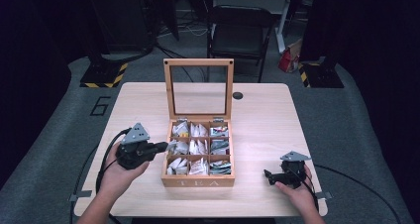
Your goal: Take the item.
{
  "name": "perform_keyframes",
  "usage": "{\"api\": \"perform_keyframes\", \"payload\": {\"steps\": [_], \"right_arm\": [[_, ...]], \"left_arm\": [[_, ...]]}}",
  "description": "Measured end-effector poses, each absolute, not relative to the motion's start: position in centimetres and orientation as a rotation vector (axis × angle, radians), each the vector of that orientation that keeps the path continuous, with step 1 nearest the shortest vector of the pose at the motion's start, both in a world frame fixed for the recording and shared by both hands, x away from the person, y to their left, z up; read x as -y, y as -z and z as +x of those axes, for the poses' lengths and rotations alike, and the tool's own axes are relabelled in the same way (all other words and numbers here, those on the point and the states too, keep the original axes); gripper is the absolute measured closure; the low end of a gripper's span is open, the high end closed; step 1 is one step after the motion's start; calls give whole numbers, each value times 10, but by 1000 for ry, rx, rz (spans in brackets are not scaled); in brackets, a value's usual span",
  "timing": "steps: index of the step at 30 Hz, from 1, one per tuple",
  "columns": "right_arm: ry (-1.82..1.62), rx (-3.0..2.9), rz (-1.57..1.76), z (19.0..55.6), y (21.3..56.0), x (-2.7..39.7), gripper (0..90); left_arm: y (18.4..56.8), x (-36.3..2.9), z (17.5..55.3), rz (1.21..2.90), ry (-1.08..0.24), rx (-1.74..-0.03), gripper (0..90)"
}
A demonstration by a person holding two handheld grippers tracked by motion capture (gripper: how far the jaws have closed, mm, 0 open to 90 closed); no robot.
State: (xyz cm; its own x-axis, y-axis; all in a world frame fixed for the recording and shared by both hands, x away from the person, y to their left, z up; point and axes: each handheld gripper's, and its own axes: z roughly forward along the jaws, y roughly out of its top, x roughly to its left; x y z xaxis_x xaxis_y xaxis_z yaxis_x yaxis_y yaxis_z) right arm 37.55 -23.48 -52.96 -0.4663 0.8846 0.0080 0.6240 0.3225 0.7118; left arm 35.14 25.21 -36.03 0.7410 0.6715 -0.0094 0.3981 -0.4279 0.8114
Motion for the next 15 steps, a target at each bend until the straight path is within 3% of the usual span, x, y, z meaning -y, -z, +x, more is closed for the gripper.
{"api": "perform_keyframes", "payload": {"steps": [15], "right_arm": [[-930,-2211,1338,375,530,235,0]], "left_arm": [[350,-272,362,2045,-445,-865,897]]}}
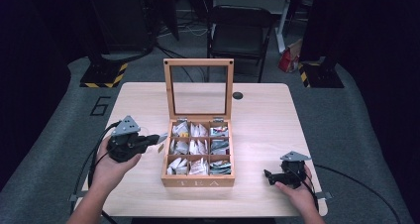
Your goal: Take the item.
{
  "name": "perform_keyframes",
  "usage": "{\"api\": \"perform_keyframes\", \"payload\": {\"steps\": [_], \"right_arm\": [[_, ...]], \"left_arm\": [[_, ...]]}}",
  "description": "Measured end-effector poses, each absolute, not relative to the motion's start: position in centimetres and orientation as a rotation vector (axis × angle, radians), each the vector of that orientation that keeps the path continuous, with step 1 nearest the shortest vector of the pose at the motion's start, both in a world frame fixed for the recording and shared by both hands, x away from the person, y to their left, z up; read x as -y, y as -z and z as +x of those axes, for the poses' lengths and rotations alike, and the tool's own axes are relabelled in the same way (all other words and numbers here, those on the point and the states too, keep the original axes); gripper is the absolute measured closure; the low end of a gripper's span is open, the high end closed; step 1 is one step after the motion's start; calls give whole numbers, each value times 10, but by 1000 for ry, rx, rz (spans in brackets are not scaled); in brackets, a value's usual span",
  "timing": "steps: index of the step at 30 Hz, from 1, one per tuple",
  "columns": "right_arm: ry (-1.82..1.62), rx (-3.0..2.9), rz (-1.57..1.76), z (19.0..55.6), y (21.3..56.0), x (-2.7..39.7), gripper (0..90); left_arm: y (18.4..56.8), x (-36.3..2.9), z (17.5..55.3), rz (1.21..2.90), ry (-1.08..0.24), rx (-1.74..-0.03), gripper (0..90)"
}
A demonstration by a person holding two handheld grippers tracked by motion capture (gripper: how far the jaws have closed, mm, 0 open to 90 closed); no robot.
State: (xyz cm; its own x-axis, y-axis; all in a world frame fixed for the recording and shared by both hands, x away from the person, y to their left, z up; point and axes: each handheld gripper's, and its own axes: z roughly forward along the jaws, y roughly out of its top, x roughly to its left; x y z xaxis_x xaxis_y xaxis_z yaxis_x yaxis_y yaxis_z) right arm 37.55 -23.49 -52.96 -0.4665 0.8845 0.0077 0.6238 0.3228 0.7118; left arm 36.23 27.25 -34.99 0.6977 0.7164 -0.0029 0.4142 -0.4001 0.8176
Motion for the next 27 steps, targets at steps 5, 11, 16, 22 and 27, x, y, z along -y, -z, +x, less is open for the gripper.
{"api": "perform_keyframes", "payload": {"steps": [5,11,16,22,27], "right_arm": [[-931,-2211,1338,376,530,235,0],[-931,-2211,1337,376,530,235,0],[-931,-2211,1338,376,530,235,0],[-931,-2211,1338,376,530,235,0],[-930,-2211,1338,375,530,235,0]], "left_arm": [[348,-279,366,2037,-455,-886,897],[347,-291,372,2017,-474,-924,897],[344,-301,377,2008,-485,-954,897],[344,-307,384,2010,-494,-983,897],[344,-314,391,1988,-501,-1019,897]]}}
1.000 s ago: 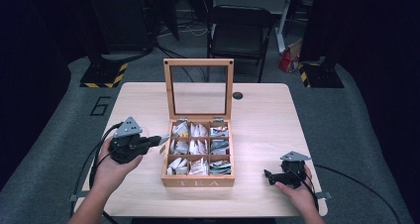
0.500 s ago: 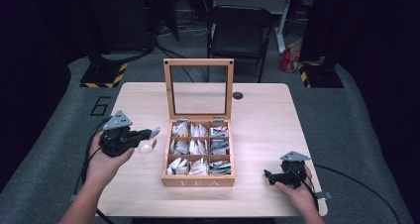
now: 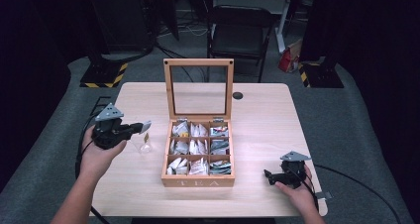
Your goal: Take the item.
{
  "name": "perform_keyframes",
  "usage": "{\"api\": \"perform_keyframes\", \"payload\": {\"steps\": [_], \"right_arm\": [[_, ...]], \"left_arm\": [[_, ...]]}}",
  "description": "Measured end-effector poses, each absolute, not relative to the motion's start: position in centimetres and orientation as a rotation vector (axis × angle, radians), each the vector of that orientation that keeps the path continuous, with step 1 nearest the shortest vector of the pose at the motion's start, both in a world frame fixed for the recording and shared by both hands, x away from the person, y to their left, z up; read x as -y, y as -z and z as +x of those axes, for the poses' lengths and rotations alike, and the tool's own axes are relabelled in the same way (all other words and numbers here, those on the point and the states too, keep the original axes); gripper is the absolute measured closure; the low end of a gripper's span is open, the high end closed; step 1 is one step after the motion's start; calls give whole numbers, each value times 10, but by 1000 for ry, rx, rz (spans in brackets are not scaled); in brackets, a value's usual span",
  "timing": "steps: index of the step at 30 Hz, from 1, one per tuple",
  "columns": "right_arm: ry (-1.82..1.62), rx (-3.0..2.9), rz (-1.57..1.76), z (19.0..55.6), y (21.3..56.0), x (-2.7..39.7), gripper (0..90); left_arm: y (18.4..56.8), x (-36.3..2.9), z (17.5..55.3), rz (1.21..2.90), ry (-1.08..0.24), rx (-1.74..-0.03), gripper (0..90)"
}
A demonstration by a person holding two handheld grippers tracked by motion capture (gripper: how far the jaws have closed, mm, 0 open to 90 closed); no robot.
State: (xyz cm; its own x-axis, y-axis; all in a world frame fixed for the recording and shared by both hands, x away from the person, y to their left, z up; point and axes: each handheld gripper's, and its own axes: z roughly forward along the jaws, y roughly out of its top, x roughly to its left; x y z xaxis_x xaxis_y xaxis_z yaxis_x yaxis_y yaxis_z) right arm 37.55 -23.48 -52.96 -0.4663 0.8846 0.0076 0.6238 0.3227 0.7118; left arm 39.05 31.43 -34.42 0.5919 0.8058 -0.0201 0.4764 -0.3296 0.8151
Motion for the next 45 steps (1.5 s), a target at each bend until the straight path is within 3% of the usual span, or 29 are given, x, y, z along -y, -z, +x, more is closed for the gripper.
{"api": "perform_keyframes", "payload": {"steps": [21,45], "right_arm": [[-931,-2211,1338,375,530,235,0],[-931,-2211,1337,376,530,235,0]], "left_arm": [[344,-333,410,1978,-535,-1102,896],[376,-338,421,1965,-504,-1176,896]]}}
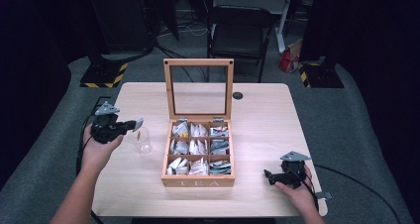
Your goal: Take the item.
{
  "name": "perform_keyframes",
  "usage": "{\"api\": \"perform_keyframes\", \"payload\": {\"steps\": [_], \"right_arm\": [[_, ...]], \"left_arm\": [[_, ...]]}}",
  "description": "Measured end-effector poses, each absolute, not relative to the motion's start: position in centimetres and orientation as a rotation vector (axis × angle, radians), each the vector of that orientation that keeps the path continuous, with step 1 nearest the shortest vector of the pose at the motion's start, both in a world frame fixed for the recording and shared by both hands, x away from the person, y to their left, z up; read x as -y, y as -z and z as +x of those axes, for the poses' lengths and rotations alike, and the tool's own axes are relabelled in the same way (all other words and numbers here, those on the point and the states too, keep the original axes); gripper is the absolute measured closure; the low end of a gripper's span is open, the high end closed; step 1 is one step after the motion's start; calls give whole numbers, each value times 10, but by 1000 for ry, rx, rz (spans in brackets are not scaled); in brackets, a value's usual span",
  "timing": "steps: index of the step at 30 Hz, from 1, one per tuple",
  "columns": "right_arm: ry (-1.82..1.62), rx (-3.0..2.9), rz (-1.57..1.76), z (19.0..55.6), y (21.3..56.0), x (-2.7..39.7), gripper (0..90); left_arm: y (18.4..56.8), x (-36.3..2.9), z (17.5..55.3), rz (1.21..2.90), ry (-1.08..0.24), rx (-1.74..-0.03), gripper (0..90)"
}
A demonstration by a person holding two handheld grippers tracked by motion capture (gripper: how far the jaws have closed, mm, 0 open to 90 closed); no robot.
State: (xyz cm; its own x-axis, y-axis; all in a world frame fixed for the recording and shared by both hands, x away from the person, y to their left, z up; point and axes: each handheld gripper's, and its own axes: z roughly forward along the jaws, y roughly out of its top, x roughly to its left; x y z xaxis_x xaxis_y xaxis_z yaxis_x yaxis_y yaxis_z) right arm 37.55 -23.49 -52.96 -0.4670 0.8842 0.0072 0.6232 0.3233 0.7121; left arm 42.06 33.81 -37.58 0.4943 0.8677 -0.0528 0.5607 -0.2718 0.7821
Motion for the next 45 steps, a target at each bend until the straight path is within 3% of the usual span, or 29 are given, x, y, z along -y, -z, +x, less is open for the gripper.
{"api": "perform_keyframes", "payload": {"steps": [45], "right_arm": [[-930,-2211,1338,376,530,235,0]], "left_arm": [[412,-343,428,1973,-459,-1257,880]]}}
